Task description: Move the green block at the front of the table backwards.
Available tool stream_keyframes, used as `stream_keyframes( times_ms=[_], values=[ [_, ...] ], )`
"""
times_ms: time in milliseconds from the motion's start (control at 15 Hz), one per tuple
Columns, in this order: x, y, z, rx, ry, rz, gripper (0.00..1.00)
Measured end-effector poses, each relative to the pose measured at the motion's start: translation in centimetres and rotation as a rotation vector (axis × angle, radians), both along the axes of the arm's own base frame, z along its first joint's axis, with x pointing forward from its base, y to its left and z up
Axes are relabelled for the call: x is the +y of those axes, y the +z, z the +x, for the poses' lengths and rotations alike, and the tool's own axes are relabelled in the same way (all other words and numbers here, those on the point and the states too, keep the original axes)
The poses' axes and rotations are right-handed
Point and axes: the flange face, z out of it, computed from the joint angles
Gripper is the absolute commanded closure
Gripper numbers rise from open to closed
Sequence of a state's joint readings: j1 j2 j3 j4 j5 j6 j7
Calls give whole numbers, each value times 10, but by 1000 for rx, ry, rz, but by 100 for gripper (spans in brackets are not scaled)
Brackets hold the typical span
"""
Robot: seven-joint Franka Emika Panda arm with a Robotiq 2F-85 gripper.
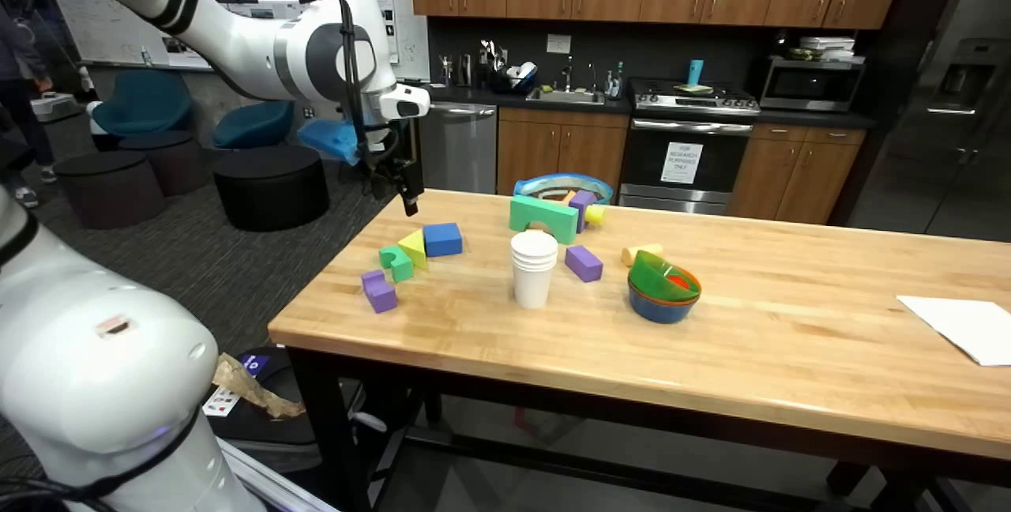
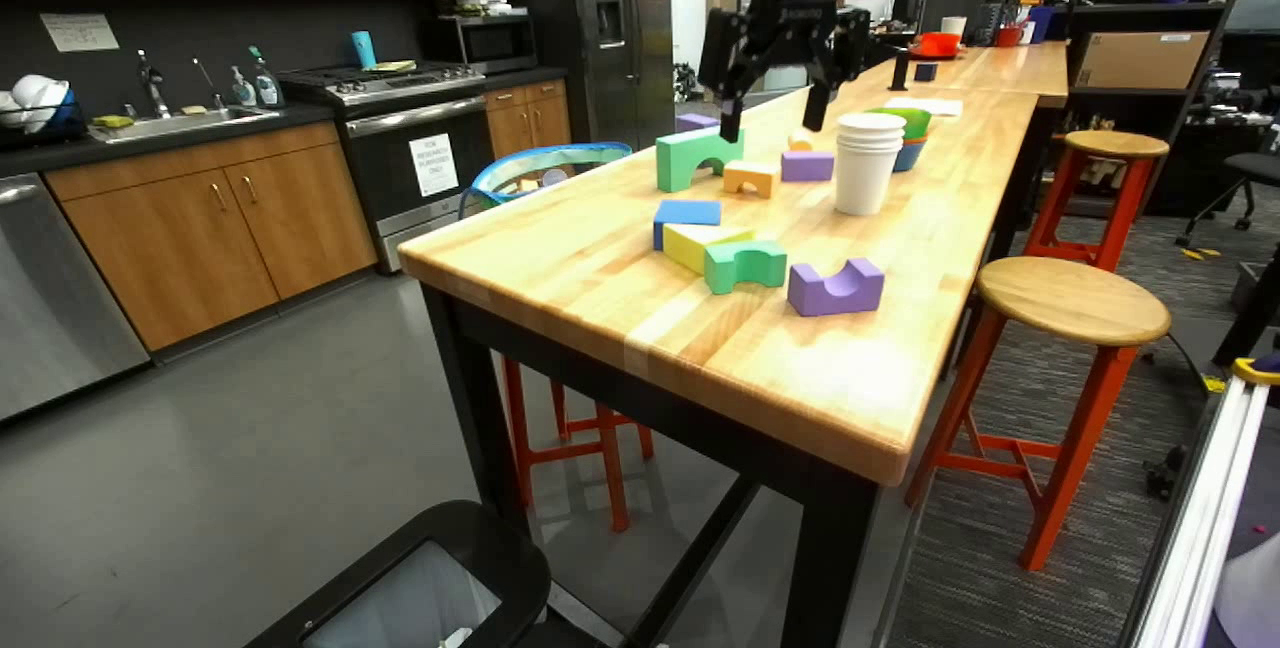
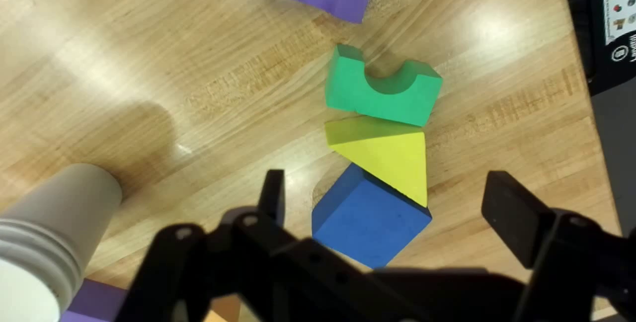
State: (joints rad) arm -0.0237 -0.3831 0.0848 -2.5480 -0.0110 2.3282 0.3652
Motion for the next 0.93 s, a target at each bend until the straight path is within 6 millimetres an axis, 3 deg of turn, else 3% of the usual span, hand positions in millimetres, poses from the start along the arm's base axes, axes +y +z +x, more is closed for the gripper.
stream_keyframes(
  times_ms=[333,667,933],
  values=[
    [-1,-29,-5,-16,-10,19,0],
    [0,-57,4,-23,-10,26,0],
    [3,-65,8,-7,-7,16,0]
  ],
)
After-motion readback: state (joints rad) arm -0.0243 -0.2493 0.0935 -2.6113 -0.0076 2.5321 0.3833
